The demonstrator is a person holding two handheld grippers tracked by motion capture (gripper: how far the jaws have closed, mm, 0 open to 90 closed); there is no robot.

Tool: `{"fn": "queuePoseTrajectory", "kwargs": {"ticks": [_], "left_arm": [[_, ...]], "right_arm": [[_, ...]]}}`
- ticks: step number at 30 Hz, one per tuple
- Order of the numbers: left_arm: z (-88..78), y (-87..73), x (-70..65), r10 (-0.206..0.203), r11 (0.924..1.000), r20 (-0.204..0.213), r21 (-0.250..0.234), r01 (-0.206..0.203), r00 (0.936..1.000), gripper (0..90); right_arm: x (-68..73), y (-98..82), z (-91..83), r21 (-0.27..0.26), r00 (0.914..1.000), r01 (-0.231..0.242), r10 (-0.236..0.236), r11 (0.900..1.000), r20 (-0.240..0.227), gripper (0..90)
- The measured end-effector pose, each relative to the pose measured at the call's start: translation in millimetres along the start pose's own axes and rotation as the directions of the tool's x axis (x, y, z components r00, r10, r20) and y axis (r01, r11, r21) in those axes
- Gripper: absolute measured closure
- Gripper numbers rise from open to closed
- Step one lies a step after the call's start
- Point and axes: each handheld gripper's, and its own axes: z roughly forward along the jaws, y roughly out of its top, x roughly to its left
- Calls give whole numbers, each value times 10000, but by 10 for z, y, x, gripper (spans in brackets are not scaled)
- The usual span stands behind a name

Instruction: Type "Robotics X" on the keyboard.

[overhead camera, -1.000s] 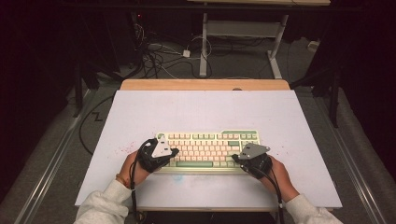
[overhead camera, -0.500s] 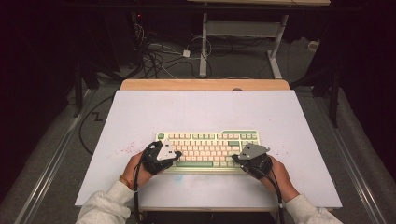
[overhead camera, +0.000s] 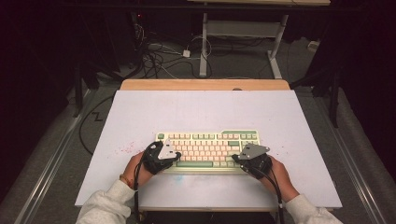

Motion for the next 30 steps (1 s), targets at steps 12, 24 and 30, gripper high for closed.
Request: {"fn": "queuePoseTrajectory", "kwargs": {"ticks": [12,24,30], "left_arm": [[-77,59,-45,107,9989,-132,-463,-113,9999,865],[-111,63,-22,-138,9952,-498,-974,89,9987,829],[-115,58,-11,-248,9934,-648,-1137,173,9976,804]], "right_arm": [[-35,-7,-76,-243,9998,-159,162,9996,139,900],[-75,7,-201,-1061,9979,-414,463,9935,449,888],[-76,24,-227,-1335,9974,-408,482,9902,529,856]]}}
